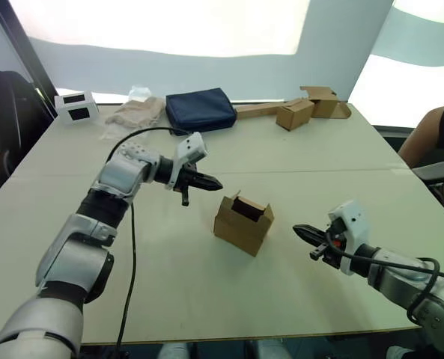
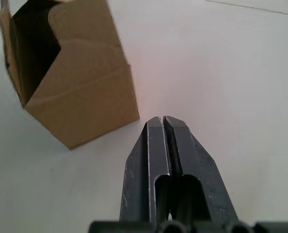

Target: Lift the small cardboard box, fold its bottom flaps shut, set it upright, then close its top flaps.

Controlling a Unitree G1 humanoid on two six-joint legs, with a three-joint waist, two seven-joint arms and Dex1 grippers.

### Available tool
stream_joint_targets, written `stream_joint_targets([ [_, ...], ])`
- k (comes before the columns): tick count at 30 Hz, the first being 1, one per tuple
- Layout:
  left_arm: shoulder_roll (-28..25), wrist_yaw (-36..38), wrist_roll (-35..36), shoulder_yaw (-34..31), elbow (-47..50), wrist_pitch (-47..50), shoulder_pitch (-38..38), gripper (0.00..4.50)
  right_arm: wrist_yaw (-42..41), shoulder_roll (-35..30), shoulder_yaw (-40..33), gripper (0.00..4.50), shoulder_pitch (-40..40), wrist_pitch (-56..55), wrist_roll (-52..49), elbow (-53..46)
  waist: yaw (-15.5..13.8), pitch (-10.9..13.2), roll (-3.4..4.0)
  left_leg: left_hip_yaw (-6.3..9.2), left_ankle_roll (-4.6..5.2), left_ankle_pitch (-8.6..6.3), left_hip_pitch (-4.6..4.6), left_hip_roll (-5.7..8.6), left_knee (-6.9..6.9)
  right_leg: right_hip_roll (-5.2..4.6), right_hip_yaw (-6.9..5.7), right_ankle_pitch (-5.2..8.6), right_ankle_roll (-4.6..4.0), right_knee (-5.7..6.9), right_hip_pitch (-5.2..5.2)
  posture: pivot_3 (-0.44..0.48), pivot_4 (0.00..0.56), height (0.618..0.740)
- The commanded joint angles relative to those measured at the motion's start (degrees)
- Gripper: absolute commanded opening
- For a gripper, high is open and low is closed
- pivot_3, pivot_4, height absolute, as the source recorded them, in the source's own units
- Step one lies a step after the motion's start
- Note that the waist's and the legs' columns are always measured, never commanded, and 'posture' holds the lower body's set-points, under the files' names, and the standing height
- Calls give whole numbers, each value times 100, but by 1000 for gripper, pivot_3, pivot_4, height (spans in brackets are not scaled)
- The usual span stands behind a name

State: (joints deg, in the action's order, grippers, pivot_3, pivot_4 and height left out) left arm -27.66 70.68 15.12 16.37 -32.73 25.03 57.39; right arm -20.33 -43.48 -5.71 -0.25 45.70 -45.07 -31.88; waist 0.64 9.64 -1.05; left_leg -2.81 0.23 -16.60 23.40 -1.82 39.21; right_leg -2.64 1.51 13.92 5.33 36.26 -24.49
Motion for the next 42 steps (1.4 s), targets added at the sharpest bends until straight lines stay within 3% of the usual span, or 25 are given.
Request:
stream_joint_targets([
  [1, 147, -168, -92, -138, 67, -112, -349, 19, -98, 213, 259, 0, -344, 118, 3, -137, 9, 0, -1, 0, 0, 0, 0, 0, 0, 0, 1, -1, -1, 0, 0, 0, 150, 740],
  [17, -193, 359, 63, 77, 2165, 1017, -1442, 19, -272, 803, 774, 0, -1275, 278, 807, 754, -1, -1, 1, 2, -1, 1, 0, -1, 1, 1, -2, -2, -1, 8, -1, 0, 150, 740],
  [32, -600, 349, -207, -62, 1941, 729, -1463, 19, -673, 519, 754, 0, -1113, 571, 1229, 551, 0, -1, 2, 1, -2, 1, -1, 0, 2, 0, -1, -2, -1, 8, -1, 0, 150, 740],
  [42, -412, 320, 526, -837, 1824, 1050, -1055, 19, -1132, 956, 69, 0, -1638, -286, 1048, 1150, -3, -1, 1, 1, -2, 1, -1, 0, 2, 1, -3, -2, 0, 8, -1, 0, 150, 740],
])
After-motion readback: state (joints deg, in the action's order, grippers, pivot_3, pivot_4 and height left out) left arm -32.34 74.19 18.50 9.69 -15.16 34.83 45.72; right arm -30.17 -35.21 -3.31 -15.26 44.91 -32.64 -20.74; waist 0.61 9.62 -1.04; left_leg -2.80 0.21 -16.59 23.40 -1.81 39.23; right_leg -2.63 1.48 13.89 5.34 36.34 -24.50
